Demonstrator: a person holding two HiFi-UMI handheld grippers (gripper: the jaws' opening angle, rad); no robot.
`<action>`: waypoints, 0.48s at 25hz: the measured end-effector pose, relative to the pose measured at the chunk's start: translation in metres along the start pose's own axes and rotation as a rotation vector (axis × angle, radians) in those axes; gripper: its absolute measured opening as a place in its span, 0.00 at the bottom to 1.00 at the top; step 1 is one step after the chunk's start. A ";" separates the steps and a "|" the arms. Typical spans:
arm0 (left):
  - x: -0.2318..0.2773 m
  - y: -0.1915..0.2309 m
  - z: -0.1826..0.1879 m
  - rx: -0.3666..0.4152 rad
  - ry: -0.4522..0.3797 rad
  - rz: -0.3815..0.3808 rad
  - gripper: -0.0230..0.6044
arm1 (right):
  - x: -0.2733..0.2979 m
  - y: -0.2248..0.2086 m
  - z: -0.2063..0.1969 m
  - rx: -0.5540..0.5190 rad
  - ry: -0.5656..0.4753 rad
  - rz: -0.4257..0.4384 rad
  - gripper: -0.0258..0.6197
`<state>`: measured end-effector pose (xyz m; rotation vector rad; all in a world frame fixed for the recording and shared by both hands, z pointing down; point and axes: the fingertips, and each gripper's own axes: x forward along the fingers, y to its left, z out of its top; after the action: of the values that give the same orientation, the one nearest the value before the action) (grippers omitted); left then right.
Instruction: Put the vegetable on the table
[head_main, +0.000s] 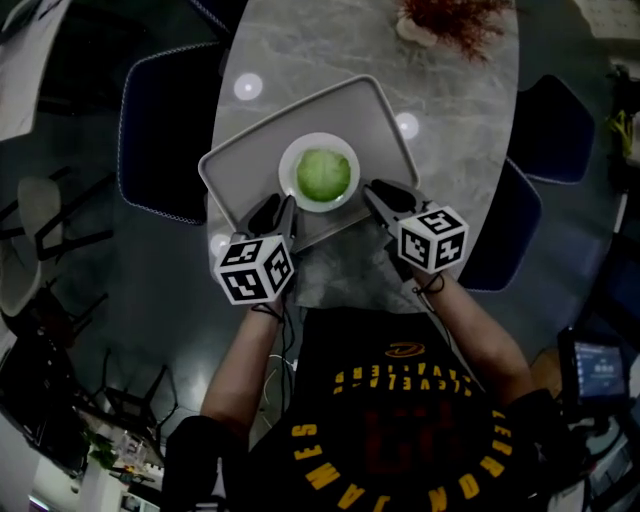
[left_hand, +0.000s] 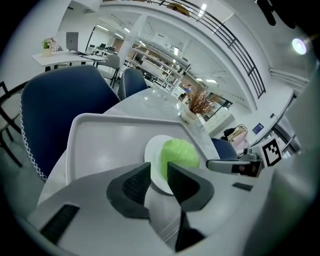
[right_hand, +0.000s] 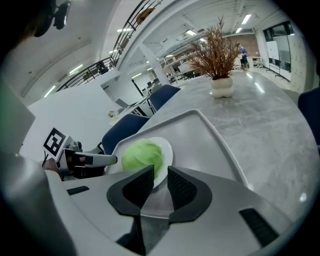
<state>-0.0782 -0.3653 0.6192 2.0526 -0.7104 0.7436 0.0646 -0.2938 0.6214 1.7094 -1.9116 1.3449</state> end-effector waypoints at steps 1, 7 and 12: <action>0.006 0.004 -0.002 -0.002 0.013 0.005 0.18 | 0.007 -0.004 -0.001 0.013 0.009 -0.001 0.18; 0.026 0.019 -0.008 -0.050 0.058 0.008 0.18 | 0.037 -0.017 -0.005 0.090 0.066 -0.016 0.18; 0.030 0.024 -0.012 -0.080 0.084 0.009 0.18 | 0.044 -0.010 -0.002 0.068 0.115 -0.033 0.18</action>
<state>-0.0776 -0.3740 0.6584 1.9357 -0.6915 0.7900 0.0607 -0.3201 0.6578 1.6486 -1.7873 1.4782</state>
